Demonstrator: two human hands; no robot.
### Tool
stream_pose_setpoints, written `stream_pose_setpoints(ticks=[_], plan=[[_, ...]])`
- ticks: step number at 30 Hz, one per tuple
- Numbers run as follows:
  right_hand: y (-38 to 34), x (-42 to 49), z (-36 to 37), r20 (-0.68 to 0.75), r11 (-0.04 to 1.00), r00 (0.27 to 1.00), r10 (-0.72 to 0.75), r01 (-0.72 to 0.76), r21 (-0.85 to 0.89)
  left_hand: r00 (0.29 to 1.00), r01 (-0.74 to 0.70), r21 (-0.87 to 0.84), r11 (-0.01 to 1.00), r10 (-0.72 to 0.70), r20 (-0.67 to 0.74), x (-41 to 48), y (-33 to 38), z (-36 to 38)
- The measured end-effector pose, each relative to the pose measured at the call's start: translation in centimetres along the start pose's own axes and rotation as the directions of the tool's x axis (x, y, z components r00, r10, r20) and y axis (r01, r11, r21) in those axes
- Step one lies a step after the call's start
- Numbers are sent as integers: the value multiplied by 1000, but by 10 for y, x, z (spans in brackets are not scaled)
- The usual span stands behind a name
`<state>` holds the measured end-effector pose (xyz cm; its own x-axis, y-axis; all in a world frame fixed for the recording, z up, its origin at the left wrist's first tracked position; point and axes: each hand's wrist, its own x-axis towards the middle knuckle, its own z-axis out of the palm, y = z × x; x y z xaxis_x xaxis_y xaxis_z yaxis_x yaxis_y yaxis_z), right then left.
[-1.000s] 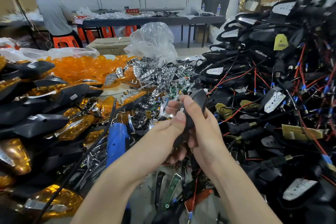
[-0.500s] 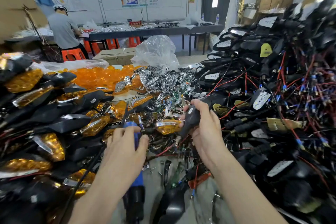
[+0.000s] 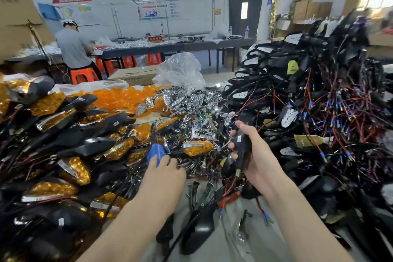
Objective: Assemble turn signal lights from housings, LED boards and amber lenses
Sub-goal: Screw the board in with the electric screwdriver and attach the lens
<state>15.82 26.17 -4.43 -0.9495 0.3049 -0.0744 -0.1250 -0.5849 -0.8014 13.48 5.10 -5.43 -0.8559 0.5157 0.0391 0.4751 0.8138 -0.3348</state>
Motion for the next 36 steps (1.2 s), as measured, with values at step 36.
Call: stream_pose_setpoints(ticks=[36], plan=[[61,33,17,164,999,986,37,-36,-6,933,-60,-961,270,-328,-150,58,8,-35]])
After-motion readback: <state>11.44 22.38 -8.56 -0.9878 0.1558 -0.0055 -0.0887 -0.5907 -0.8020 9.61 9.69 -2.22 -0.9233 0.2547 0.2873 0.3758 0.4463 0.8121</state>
